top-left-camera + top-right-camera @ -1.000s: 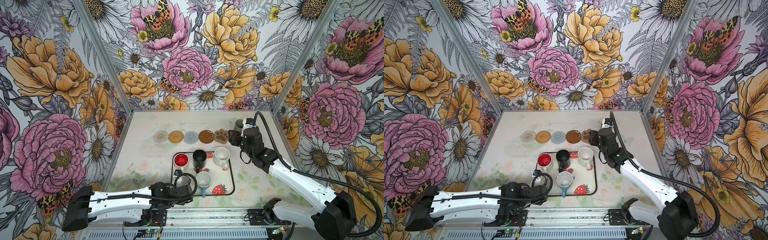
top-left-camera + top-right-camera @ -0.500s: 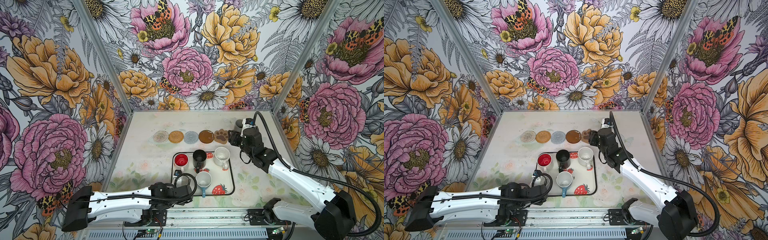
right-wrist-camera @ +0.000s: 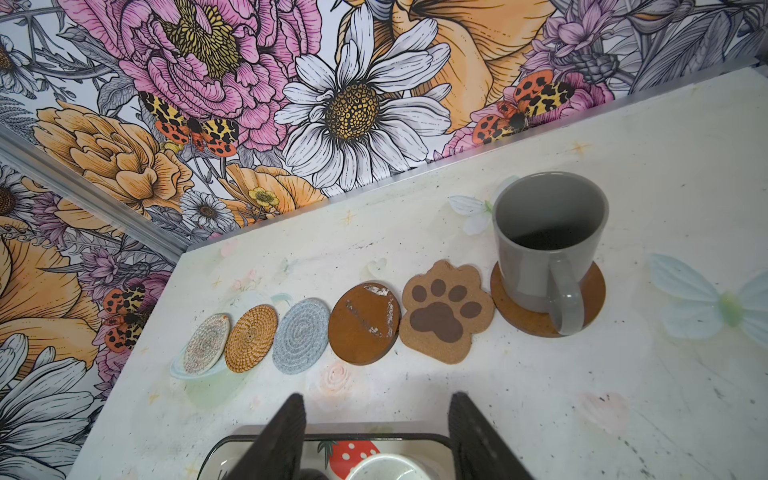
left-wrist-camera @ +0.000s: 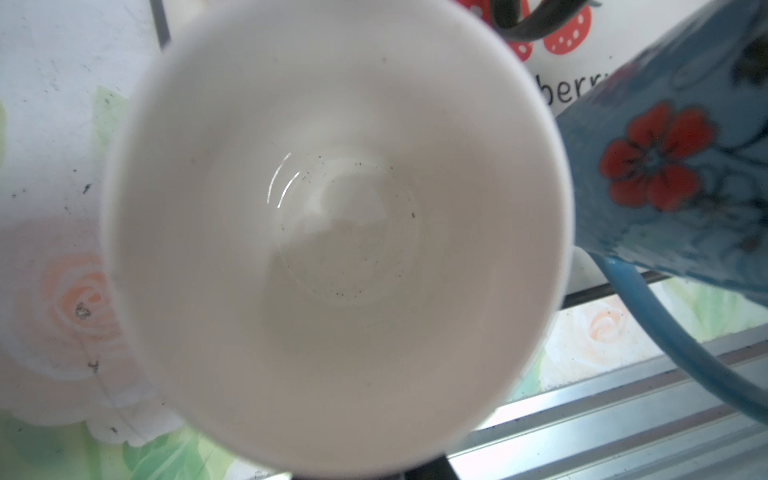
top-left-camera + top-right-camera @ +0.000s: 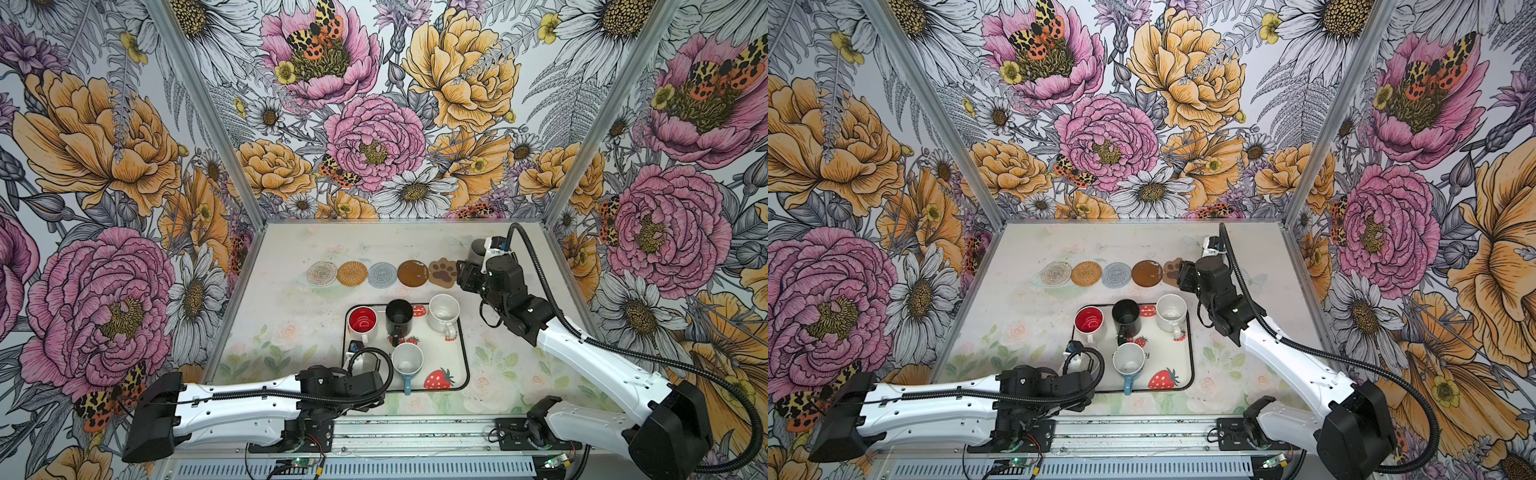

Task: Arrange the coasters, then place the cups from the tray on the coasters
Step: 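Close the left gripper on the lavender mug rim and lift it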

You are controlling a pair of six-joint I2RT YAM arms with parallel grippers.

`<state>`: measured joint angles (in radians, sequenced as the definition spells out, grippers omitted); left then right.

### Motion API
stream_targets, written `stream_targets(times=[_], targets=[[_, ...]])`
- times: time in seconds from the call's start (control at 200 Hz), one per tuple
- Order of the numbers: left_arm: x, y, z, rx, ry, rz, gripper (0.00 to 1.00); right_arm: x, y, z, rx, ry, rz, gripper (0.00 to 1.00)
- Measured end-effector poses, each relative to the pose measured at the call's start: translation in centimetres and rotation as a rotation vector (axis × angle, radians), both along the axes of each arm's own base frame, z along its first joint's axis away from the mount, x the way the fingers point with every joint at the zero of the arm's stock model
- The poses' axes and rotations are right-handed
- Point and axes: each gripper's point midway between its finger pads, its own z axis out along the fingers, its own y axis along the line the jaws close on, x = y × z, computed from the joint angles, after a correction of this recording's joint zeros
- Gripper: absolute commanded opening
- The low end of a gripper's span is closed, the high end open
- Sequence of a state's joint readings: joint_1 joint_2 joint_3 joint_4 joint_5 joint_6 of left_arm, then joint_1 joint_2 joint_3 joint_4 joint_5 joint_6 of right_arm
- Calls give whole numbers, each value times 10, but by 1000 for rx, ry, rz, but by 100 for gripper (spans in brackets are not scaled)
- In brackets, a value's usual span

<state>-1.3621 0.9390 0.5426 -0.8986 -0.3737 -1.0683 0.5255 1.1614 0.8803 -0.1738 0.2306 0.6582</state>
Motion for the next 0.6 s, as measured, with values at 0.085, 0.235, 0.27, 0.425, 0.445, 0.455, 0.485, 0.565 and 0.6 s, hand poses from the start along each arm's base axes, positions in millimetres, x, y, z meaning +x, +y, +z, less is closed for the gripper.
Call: stream_targets(times=[0.085,0.235,0.27,0.425,0.445,0.455,0.485,0.565,0.6], targets=[[-2,-1,3,13,2,-13,0,0,0,0,1,-1,0,57],[-4,-8,15,5,-4,-30,0,0,0,1,1,-2,0,57],[-4,-9,17,2,-7,-31,0,0,0,1,2,-3,0,57],[-4,-9,27,7,-19,-36,0,-1,0,2,3,-5,0,57],[-3,-9,29,7,-21,-36,0,-1,0,2,2,-5,0,57],[-3,-9,30,7,-22,-36,0,-1,0,2,3,-5,0,57],[-3,-10,33,7,-27,-37,0,-1,-1,2,3,-6,0,57],[-2,-11,42,1,-38,-42,0,-1,-1,3,4,-7,0,57],[-2,-12,47,0,-44,-43,0,-1,-1,3,4,-8,0,57]])
